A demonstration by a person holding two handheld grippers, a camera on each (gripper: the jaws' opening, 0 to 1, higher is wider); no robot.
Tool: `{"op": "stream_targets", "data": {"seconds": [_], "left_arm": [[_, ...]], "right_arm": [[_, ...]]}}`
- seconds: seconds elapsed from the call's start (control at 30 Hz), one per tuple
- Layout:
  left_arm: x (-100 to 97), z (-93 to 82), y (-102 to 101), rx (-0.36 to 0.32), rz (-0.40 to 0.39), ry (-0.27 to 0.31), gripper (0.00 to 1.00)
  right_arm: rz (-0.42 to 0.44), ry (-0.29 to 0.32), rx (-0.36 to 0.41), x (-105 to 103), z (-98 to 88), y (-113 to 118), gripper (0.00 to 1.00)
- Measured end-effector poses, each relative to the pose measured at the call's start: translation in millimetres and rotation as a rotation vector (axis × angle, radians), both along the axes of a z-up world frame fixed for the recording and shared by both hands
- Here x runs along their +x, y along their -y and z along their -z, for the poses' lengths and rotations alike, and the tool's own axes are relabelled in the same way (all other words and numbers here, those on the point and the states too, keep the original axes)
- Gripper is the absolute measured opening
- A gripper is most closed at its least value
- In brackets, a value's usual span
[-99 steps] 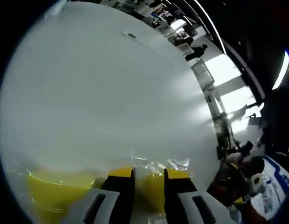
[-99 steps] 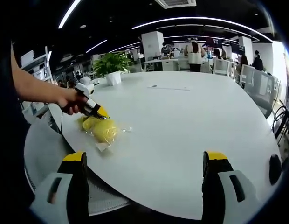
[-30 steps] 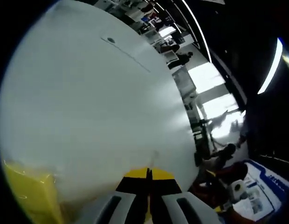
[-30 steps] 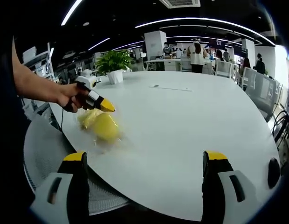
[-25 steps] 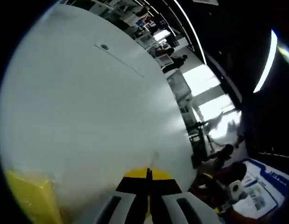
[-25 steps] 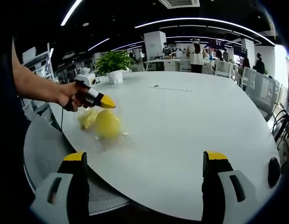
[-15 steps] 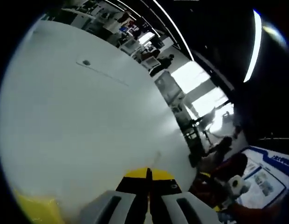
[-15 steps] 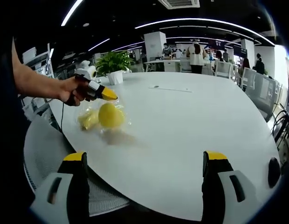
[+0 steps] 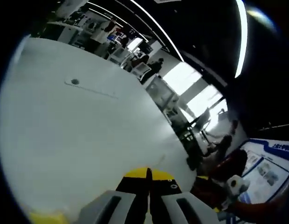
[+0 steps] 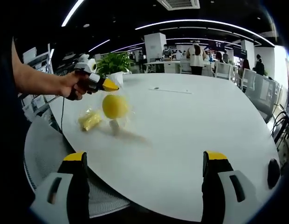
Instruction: Compare the silicone blocks by pressing each to a similar depth, holding the contact briefly, and releasing to observe deformation and rebound differences across the visible hardness samples.
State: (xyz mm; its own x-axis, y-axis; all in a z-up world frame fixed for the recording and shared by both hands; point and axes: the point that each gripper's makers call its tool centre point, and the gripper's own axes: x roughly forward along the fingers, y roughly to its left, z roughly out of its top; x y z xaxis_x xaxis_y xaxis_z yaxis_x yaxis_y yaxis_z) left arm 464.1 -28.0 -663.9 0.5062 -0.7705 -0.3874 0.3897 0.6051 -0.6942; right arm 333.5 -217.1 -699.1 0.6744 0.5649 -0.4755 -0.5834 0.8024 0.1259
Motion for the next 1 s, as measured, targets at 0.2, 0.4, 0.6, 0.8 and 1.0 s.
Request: {"op": "stream_targets", "data": {"seconds": [0.2,0.4,0.6,0.8,1.0], "left_arm": [[3.5,-17.7,-0.5,-0.007,0.013,0.041,0.00],[8.0,-43.1,2.6,-0.019,0.048,0.082,0.00],[8.0,-73.9,9.6,-0.013,0.085,0.159,0.00],[7.3,-99.3,12.4,0.003,0.117,0.207,0.00],[10.0,-127.0,10.1,-0.001,0.123,0.254,0.00]], "right_arm": [[0.010,0.006,0.019,2.4,-5.2,-1.1,0.96],[0.012,0.012,0.024,3.2,-7.5,-2.0,0.96],[0.017,0.023,0.027,4.8,-11.3,-1.4,0.96],[0.023,0.042,0.036,8.1,-16.4,1.1,0.96],[0.035,0.067,0.058,12.0,-23.1,5.3,0.96]]}}
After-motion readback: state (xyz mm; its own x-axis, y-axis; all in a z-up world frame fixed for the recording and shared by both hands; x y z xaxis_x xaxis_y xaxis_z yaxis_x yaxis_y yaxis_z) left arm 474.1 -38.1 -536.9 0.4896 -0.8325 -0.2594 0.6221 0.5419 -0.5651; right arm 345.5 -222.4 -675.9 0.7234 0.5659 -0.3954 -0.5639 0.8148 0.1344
